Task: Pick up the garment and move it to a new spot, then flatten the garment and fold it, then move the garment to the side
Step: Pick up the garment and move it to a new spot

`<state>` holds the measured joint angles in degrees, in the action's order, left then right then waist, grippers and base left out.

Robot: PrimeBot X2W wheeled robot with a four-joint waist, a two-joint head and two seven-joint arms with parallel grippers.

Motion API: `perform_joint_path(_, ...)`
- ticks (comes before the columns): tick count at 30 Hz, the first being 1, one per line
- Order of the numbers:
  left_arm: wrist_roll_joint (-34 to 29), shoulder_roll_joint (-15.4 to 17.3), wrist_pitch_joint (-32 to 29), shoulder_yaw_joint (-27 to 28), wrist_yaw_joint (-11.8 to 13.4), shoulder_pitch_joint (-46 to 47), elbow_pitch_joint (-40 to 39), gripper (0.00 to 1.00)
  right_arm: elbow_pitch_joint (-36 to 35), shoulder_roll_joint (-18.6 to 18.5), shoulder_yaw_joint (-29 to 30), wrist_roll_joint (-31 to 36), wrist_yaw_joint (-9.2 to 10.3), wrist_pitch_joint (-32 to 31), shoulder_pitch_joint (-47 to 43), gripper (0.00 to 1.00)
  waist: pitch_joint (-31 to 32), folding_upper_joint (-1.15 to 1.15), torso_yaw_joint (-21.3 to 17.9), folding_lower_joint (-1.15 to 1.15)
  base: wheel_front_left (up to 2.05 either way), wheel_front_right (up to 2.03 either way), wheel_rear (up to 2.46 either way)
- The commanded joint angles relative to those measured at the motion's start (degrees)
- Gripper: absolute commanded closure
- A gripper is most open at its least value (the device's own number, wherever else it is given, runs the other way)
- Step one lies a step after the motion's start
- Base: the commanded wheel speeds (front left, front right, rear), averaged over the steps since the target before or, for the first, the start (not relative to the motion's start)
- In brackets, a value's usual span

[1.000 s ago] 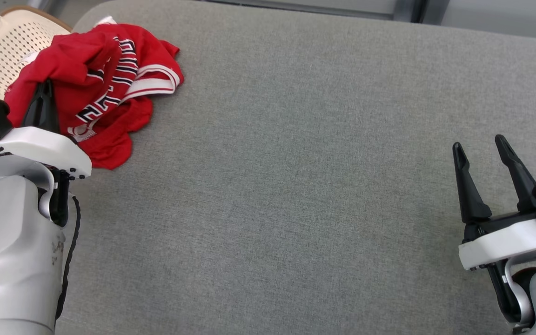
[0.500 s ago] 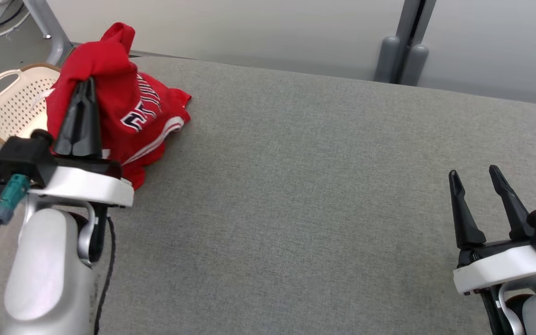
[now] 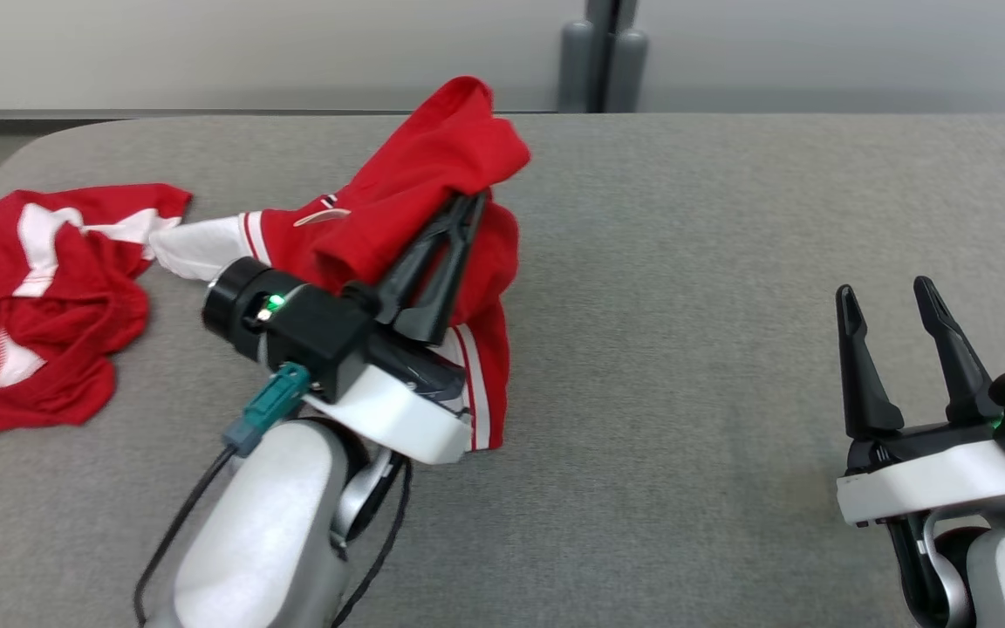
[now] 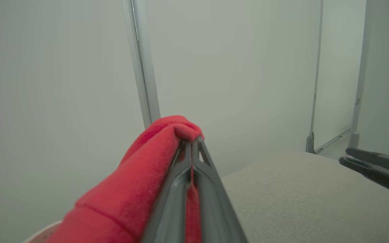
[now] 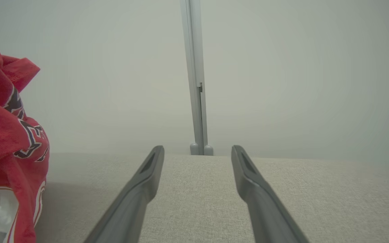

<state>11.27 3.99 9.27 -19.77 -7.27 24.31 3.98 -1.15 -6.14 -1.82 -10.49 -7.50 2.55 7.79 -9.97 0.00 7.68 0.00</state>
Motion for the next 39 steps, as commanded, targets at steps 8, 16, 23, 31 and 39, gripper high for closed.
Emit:
perform_joint_path(8,3.9,-0.6,-2.0,-15.4,-0.2,7.3,3.9,1.0,2.8,1.9,-0.3,-1.3,0.02,3.8,2.0,0.0,-9.2,0.0,-18.6,0.0,0.0,0.0,0.0)
perform_joint_path(16,7.2,-0.2,-3.0,-22.9,-0.2,8.7,15.3,1.0,6.9,2.9,-0.1,-2.7,0.01,7.6,2.6,0.0,-13.0,0.0,-23.8,0.0,0.0,0.0,0.0)
perform_joint_path(23,9.4,0.5,0.0,-26.4,-0.2,9.6,19.4,0.0,8.8,3.1,-0.4,-2.3,0.01,8.8,4.0,0.0,-12.4,0.0,-21.4,0.0,0.0,0.0,0.0)
perform_joint_path(31,11.0,0.6,4.4,-25.0,1.5,6.5,13.5,0.0,8.5,2.4,0.4,-0.8,0.02,7.5,3.4,0.0,-8.3,0.0,-16.1,0.0,0.0,0.0,0.0)
perform_joint_path(39,13.9,5.2,5.8,-13.1,9.7,0.0,7.1,0.0,6.0,0.7,1.0,0.2,0.02,4.5,1.1,0.0,-3.7,0.0,-9.3,0.0,0.0,0.0,0.0)
